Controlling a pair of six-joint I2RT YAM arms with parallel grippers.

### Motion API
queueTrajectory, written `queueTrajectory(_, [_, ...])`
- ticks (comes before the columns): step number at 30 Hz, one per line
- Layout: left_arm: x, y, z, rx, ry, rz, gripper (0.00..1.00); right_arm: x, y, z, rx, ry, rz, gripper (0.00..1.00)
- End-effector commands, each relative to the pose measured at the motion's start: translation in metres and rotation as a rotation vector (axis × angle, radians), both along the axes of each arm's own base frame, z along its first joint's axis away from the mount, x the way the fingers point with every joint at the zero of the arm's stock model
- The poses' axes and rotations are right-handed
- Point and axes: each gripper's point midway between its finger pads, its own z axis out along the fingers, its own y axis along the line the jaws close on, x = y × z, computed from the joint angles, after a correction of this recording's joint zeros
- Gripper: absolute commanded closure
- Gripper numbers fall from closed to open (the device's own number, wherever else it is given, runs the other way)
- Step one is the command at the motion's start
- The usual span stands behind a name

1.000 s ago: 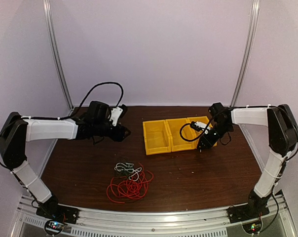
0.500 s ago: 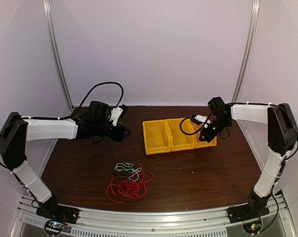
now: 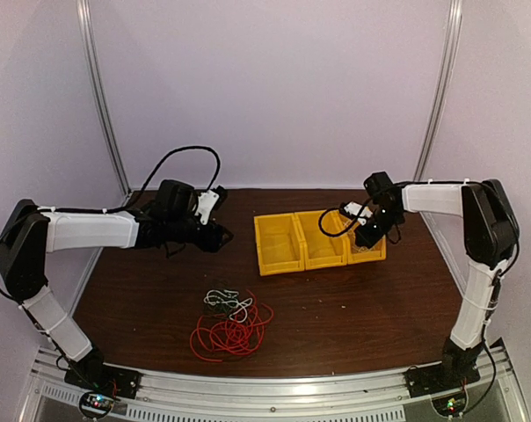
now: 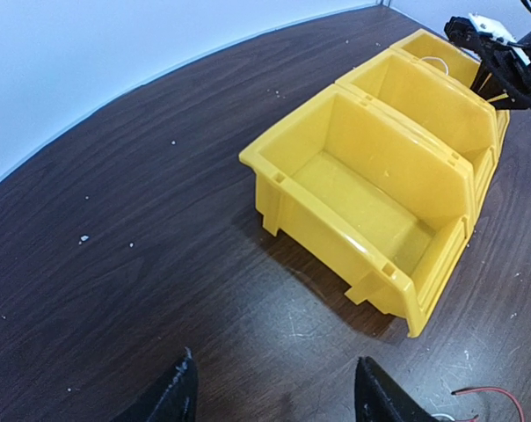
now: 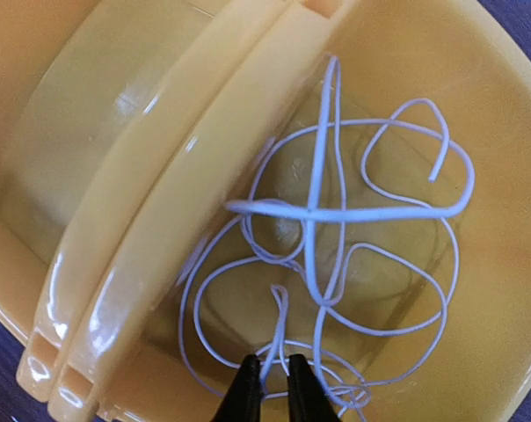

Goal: Untangle the cables
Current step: Adjust the untangled cable in the bin.

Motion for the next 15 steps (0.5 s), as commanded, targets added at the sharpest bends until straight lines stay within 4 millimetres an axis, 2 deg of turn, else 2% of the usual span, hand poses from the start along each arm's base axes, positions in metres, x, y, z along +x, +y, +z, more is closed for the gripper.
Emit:
queueTrajectory(1, [0.005,0.006,0.021,0.010,-0.033,0.039,0.38,0.004,-0.009,0.050,-0.041,-0.103,0.005,0.80])
queueTrajectory(5, [0.000,0.017,0.039,0.073,-0.022,0.051,0.37,0.004,-0.016,0.106,-0.060,-0.235,0.015,0.66])
queueTrajectory(8, [-0.010,0.026,0.043,0.079,-0.012,0.062,0.37,-0.003,-0.007,0.125,-0.027,-0.266,0.053,0.63])
queueTrajectory(12, [-0.024,0.041,0.028,0.074,0.015,0.108,0.37,-0.020,0.030,0.133,0.058,-0.261,0.189,0.63])
queueTrajectory(15, [-0.031,0.054,0.016,0.063,0.026,0.168,0.36,-0.033,0.069,0.138,0.097,-0.266,0.311,0.64])
